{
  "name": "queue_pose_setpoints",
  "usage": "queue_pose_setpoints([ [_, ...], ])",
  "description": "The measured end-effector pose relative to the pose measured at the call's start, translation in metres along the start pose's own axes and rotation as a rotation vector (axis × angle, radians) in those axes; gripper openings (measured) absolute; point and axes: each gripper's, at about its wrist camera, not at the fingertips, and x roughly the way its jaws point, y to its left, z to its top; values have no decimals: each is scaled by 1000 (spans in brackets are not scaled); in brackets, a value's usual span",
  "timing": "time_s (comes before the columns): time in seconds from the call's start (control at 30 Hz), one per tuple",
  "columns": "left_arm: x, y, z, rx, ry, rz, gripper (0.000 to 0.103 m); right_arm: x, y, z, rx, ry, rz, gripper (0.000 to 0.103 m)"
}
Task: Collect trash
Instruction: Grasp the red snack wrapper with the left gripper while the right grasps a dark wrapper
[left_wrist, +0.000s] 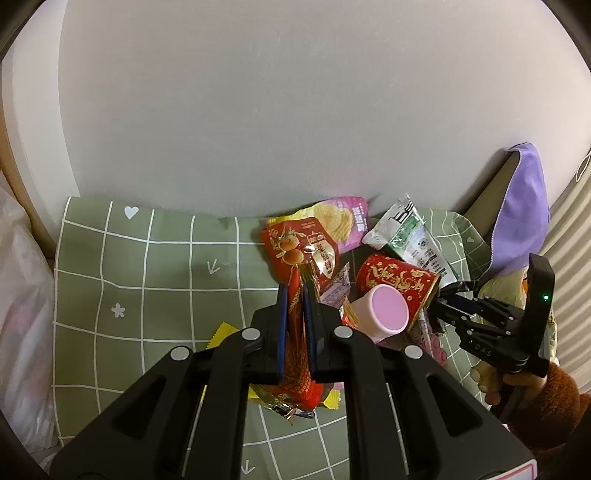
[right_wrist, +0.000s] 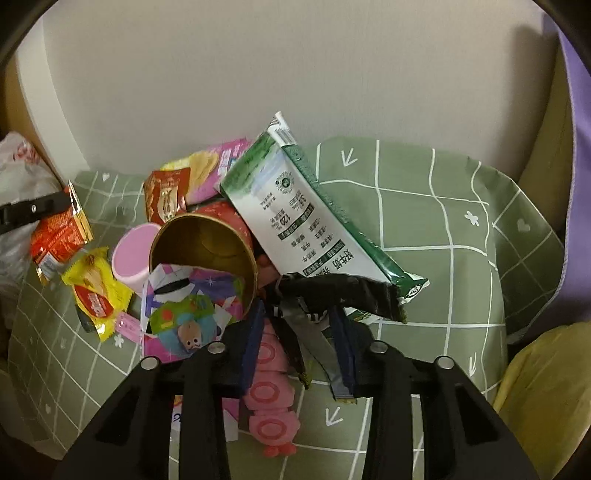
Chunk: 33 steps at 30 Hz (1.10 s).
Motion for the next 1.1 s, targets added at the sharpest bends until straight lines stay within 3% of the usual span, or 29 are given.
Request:
queue_pose_setpoints([
  [0.13, -2, -9, 1, 10, -6, -26, 8, -16, -10, 1, 65, -38, 24, 6],
  [0.43, -9, -42, 9, 98, -37, -67, 8, -53, -20, -9, 83, -117, 16, 5],
  [0.53, -14, -52, 6, 157, -50, -23, 8, -54, -26, -17, 64, -145, 27, 7],
  [0.57, -14, -54, 5, 168, -43, -16, 8, -53, -29, -19, 70, -135, 26, 7],
  [0.63, -13, -55, 4, 171, -40, -12, 8, -48, -36, -22, 105, -126, 78, 18],
  [0.67, -11, -55, 4, 168, -33, -15, 8, -47, -38, -25, 121, -128, 89, 35],
  [0.7, -10, -55, 3, 170, -34, -14, 8, -47, -39, -27, 139, -133, 97, 43],
  [0.93, -3, -47, 12, 131, -40, -38, 8, -54, -28, -43, 194, -178, 43, 43],
  [1.1, -2, -46, 20, 130, -53, -58, 8, -32, -14, -37, 196, -179, 37, 43],
])
